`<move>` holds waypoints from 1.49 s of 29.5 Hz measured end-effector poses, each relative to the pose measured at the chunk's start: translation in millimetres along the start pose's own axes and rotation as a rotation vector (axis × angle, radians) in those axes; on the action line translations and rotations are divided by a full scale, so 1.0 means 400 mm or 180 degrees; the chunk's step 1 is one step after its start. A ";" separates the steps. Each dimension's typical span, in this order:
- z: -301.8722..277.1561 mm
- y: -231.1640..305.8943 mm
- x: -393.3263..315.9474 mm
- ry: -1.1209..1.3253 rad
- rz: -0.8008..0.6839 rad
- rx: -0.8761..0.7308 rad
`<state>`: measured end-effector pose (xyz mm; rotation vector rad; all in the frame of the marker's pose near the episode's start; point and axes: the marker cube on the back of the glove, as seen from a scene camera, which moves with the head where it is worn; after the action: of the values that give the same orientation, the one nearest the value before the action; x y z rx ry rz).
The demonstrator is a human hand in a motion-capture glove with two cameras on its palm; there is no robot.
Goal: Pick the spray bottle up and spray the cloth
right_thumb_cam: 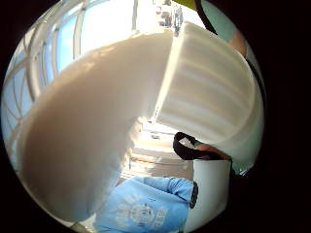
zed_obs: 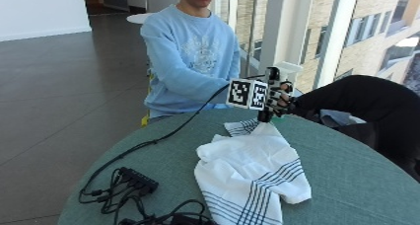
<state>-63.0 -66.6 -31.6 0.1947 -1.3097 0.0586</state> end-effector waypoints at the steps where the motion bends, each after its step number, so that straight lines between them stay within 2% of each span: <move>1: 0.026 -0.012 0.003 -0.0045 -0.0042 0.0000; 10: 0.174 -0.075 0.047 -0.0192 -0.0235 0.0017; 19: 0.222 -0.076 0.073 -0.0165 -0.0287 -0.0003; 27: 0.220 -0.059 0.079 -0.0111 -0.0274 0.0027; 32: 0.203 -0.026 0.084 0.0073 -0.0273 -0.0137; 44: 0.092 0.054 0.011 0.0130 -0.0416 -0.0097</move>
<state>-100.4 -52.2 -16.1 0.2514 -1.2536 -0.0682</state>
